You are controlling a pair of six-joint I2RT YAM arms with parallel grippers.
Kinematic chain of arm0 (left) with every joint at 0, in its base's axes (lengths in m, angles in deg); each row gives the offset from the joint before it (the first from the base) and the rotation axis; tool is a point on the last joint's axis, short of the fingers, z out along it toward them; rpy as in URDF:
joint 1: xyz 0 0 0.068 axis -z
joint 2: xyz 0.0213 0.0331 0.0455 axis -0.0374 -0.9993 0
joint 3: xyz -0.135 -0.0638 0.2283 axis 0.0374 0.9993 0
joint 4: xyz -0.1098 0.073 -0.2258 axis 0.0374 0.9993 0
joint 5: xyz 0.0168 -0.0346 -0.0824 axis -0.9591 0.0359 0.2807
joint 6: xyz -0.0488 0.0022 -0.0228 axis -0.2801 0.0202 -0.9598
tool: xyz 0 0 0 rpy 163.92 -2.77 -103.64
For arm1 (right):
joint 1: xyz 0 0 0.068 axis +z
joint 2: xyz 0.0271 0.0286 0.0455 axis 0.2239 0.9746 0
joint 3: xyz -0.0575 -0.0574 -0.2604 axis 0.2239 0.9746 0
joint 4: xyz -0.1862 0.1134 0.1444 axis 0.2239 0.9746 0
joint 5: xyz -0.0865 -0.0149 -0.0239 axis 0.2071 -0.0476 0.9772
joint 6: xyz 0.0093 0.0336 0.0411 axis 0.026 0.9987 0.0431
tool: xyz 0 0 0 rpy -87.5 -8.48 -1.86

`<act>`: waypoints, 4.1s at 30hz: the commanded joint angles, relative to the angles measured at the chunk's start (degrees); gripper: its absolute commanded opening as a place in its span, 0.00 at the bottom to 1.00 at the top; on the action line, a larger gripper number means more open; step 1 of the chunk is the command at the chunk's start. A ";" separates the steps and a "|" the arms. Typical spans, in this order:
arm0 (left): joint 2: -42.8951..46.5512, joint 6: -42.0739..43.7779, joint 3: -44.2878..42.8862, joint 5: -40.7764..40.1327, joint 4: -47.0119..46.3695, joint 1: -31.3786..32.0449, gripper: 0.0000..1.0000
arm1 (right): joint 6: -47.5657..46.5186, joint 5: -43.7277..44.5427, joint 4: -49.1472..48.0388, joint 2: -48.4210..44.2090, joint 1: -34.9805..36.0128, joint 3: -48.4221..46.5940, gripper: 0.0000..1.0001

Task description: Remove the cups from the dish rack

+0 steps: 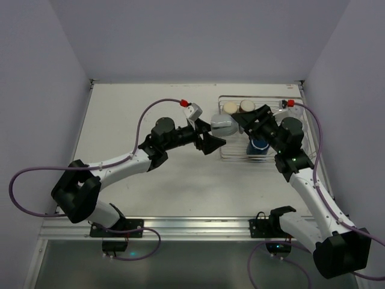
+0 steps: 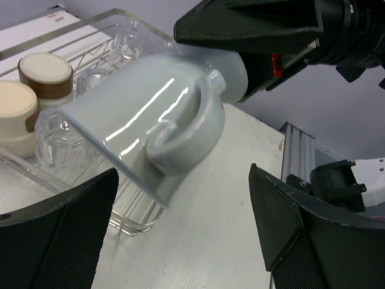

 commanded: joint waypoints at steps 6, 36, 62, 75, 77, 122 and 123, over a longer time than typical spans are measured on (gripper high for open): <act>-2.81 -5.38 -2.15 3.51 -17.29 0.13 0.56 | 6.07 -7.79 -11.32 1.11 -0.32 1.60 0.00; 9.33 1.46 -7.24 -29.17 12.72 -3.28 0.00 | -6.67 -2.35 1.68 -2.84 -0.32 1.16 0.99; -22.49 12.45 -36.77 -30.15 71.82 -40.47 0.00 | -27.07 4.78 16.19 -1.70 9.09 -1.83 0.99; -28.55 13.77 -40.64 -32.79 75.60 -41.79 0.09 | -26.98 5.56 16.18 -0.56 9.79 -2.79 0.99; -28.90 13.77 -41.16 -33.31 75.94 -41.71 0.19 | -27.07 5.74 16.71 -0.65 9.88 -2.97 0.99; 32.79 6.21 2.26 2.37 39.37 -20.70 1.00 | -34.72 41.52 38.07 17.02 5.66 -12.99 0.99; 32.88 6.21 1.82 2.02 39.73 -20.70 1.00 | -34.71 42.47 37.98 17.72 5.66 -12.81 0.99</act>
